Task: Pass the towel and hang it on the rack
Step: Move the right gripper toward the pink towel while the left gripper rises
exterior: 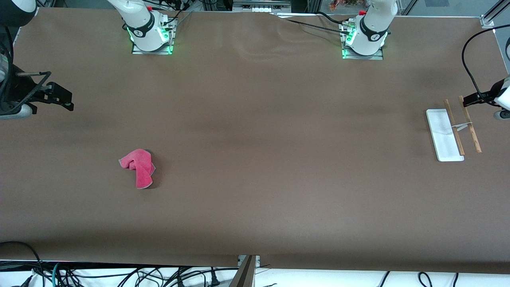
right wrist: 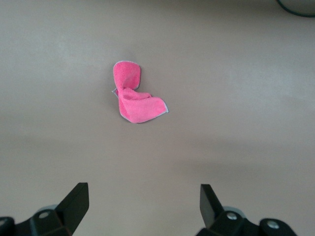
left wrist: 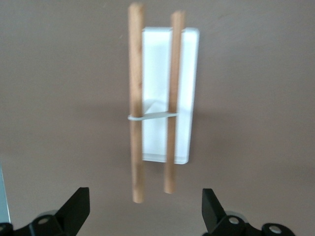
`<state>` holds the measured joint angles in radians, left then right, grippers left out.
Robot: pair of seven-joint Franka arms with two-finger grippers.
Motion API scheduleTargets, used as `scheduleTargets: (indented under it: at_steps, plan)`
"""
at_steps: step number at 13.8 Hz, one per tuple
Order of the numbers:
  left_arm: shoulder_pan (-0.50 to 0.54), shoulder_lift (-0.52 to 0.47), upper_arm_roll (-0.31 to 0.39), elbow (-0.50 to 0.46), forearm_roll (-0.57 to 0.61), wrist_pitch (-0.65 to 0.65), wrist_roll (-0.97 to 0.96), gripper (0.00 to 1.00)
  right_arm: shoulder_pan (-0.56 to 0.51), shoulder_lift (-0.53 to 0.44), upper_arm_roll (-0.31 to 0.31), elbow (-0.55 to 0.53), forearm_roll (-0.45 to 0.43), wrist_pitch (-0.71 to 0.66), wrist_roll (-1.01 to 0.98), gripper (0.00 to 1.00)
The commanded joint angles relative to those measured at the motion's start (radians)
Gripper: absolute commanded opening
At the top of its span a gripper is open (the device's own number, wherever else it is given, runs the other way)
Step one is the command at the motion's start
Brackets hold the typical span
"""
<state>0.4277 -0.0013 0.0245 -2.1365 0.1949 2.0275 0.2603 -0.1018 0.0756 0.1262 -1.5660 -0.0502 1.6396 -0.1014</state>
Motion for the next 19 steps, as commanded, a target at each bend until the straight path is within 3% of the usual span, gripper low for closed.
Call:
scheduleTargets:
  at_steps: [1, 5, 10, 15, 19]
  plan:
    - [-0.032, -0.063, -0.076, 0.079, -0.084, -0.11, -0.042, 1.0, 0.005, 0.027, -0.007, 0.026, 0.018, 0.009, -0.014, 1.0]
    - [-0.09, -0.092, -0.182, 0.211, -0.092, -0.312, -0.258, 1.0, 0.007, 0.099, -0.005, 0.024, 0.033, 0.069, -0.015, 1.0]
    - [-0.151, -0.146, -0.277, 0.254, -0.144, -0.413, -0.456, 1.0, 0.008, 0.223, -0.004, 0.023, 0.041, 0.147, -0.017, 1.0]
    - [-0.155, -0.14, -0.284, 0.274, -0.235, -0.438, -0.467, 1.0, 0.048, 0.326, -0.002, 0.024, 0.047, 0.291, -0.001, 1.0]
    - [-0.152, -0.12, -0.284, 0.293, -0.267, -0.446, -0.461, 1.0, 0.051, 0.317, -0.004, 0.026, 0.047, 0.287, 0.0, 1.0]
